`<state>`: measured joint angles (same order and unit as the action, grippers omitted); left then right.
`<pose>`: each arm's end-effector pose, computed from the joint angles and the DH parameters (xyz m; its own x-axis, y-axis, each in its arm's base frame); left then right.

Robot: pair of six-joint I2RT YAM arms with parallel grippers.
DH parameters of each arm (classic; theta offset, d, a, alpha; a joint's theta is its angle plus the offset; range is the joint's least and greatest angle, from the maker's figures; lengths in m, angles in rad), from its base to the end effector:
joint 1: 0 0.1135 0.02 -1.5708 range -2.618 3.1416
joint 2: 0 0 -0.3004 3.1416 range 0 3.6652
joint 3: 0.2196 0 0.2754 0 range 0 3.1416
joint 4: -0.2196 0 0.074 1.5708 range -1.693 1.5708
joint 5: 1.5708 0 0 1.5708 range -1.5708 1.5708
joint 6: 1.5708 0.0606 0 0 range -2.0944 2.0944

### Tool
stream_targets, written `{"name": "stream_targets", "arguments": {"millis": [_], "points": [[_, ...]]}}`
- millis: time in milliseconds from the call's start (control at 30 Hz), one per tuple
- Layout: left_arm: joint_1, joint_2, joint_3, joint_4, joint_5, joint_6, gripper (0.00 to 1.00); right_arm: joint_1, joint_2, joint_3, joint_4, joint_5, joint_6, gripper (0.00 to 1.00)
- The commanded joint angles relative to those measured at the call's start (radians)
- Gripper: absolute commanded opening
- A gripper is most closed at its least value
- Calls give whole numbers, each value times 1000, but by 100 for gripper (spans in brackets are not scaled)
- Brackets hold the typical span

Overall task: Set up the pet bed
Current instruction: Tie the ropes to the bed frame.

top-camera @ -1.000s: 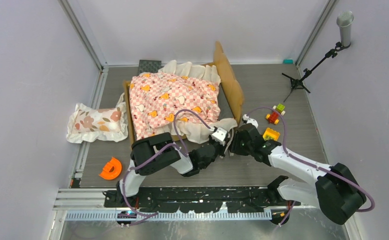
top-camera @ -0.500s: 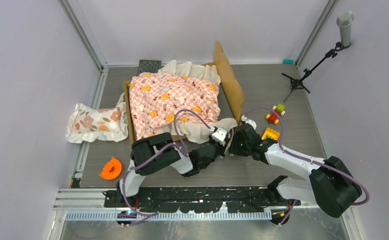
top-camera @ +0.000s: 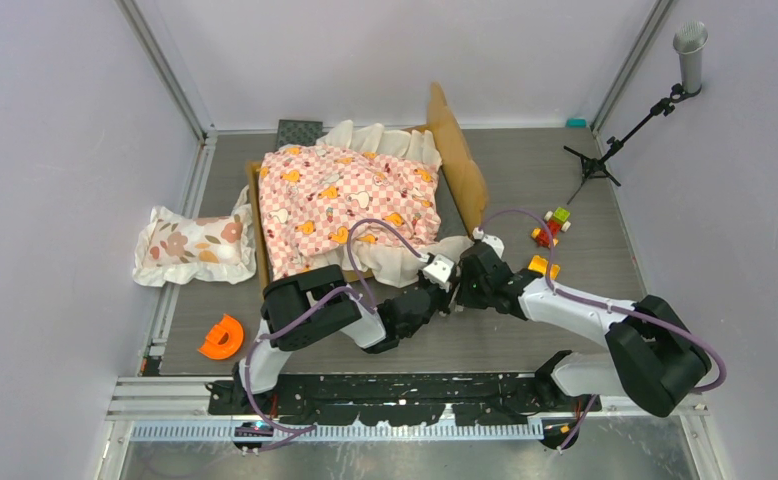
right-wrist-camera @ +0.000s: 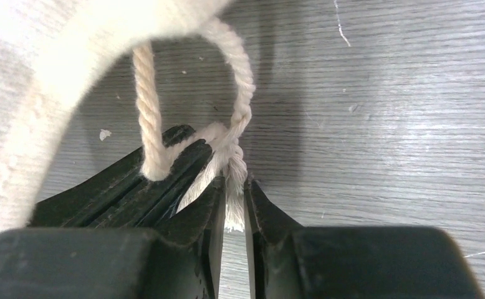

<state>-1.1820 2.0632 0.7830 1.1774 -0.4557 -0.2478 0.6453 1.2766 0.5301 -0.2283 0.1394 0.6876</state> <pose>0.1855 -0.3825 0.1247 -0.2008 -0.0908 -0.9754 0.6351 0.7460 -0.2002 0.2017 0.1413 0.1516 -0.8494 0.1473 -0.5068 0.0075 0.9636 0.2674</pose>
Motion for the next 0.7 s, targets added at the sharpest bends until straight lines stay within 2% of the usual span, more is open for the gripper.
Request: {"name": "stream_targets", "arguments": {"millis": [0, 167, 367, 567, 667], "points": [[4, 4, -5, 54, 6, -7, 0, 8, 20, 7, -88, 60, -4, 19], [4, 3, -5, 53, 7, -6, 0, 8, 34, 18, -89, 43, -3, 1], [5, -21, -26, 54, 25, -16, 10, 7, -52, 7, -92, 42, 49, 1], [5, -25, -37, 54, 100, -44, 12, 8, -199, -20, -136, 62, 109, 1], [4, -24, -44, 54, 103, -60, 20, 8, -244, -22, -179, 76, 116, 1]]}}
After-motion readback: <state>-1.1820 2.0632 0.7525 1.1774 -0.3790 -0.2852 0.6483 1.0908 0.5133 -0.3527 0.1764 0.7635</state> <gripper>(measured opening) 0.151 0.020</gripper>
